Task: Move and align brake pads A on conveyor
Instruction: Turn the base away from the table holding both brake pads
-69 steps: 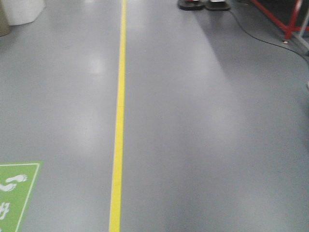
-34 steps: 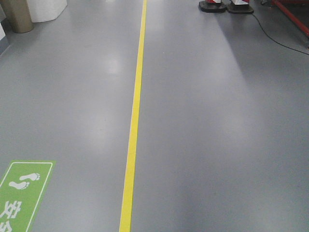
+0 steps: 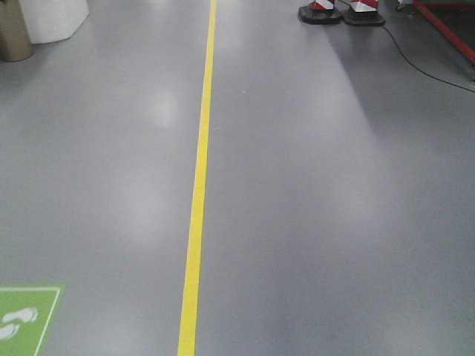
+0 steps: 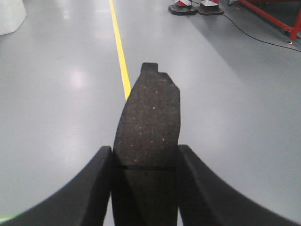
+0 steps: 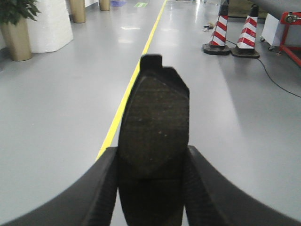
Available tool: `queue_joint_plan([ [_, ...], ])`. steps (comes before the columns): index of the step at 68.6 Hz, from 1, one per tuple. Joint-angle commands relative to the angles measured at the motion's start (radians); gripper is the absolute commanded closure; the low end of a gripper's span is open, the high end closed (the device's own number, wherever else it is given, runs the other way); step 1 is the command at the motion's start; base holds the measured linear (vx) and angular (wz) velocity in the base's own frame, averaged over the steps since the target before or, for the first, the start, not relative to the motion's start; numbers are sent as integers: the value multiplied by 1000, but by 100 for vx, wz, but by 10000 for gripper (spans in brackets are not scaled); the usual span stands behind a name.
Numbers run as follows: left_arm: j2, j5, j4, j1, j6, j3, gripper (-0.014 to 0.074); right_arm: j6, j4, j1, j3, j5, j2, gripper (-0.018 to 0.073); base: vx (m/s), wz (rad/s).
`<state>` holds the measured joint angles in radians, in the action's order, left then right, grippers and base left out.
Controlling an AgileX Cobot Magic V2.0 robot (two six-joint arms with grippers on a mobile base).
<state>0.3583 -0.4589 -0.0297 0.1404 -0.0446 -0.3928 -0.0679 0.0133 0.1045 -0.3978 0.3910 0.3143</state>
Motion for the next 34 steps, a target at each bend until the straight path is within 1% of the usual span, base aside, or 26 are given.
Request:
queue_joint_plan([
  [1, 2, 97, -7, 3, 0, -29, 602, -6, -5, 0, -30, -100, 6, 566, 49, -16],
  [20, 2, 97, -7, 3, 0, -29, 602, -6, -5, 0, -30, -98, 6, 566, 53, -14],
  [34, 2, 97, -7, 3, 0, -29, 602, -6, -5, 0, -30, -98, 6, 566, 57, -7],
])
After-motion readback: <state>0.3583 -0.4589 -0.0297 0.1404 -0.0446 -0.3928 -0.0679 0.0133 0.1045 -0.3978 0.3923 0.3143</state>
